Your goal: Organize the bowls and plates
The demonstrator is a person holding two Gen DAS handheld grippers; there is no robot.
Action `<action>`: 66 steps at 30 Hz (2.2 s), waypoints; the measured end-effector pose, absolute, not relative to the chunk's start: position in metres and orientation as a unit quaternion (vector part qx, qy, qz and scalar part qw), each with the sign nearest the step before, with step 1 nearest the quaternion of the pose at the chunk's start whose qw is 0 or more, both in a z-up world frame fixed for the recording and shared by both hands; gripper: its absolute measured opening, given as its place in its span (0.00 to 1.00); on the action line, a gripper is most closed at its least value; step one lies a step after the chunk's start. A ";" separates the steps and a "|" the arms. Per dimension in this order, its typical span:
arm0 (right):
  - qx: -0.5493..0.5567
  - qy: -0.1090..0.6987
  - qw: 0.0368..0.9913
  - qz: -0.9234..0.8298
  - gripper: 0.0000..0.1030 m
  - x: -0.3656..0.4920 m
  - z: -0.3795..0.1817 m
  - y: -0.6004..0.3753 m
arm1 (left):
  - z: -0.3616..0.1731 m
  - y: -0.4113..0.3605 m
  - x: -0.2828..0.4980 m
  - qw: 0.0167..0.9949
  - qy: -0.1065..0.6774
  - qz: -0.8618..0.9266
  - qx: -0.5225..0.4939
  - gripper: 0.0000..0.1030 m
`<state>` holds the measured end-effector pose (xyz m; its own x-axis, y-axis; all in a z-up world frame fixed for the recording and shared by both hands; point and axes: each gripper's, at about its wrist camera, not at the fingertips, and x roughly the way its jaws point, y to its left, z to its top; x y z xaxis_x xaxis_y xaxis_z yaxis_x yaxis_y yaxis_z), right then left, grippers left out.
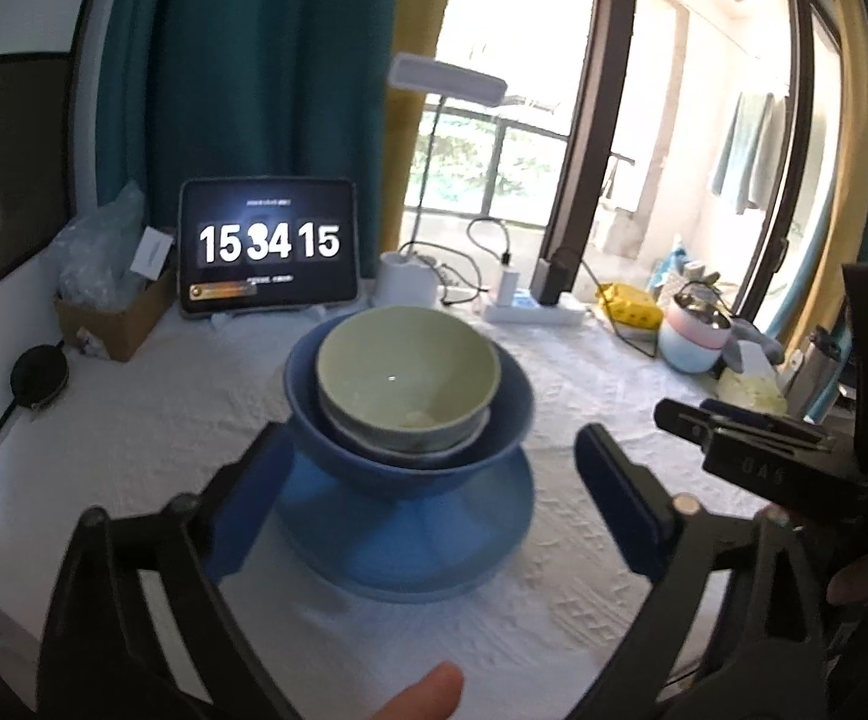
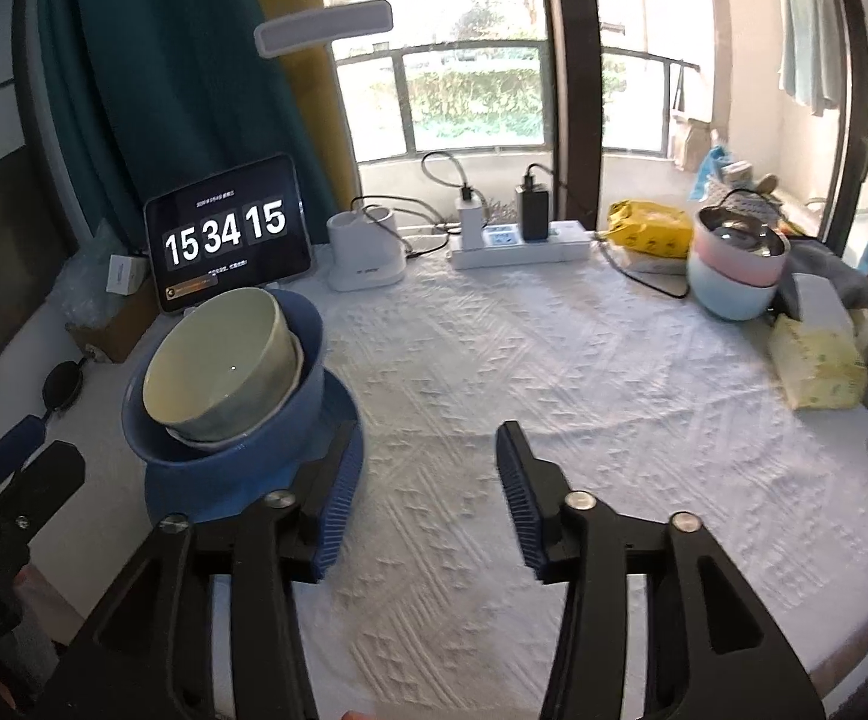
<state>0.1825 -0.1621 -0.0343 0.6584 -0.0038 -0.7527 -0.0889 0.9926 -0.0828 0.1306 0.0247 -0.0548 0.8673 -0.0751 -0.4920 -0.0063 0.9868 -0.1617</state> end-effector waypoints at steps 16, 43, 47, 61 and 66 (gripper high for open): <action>-0.055 0.365 0.929 -0.018 0.54 0.129 0.004 -0.201 | -0.029 -0.019 0.095 0.973 0.222 -0.046 -0.032 0.97; -0.089 0.278 0.956 -0.023 0.55 0.075 0.073 -0.193 | 0.035 -0.018 0.034 0.993 0.116 -0.022 -0.019 0.97; -0.094 0.266 0.959 -0.023 0.57 0.067 0.084 -0.191 | 0.042 -0.018 0.027 0.994 0.105 -0.024 -0.018 0.97; -0.106 0.217 0.970 -0.029 0.67 0.032 0.109 -0.191 | 0.056 -0.017 0.004 0.996 0.077 -0.029 -0.023 0.98; -0.110 0.197 0.974 -0.030 0.68 0.013 0.116 -0.191 | 0.053 -0.017 -0.004 0.996 0.074 -0.034 -0.026 0.98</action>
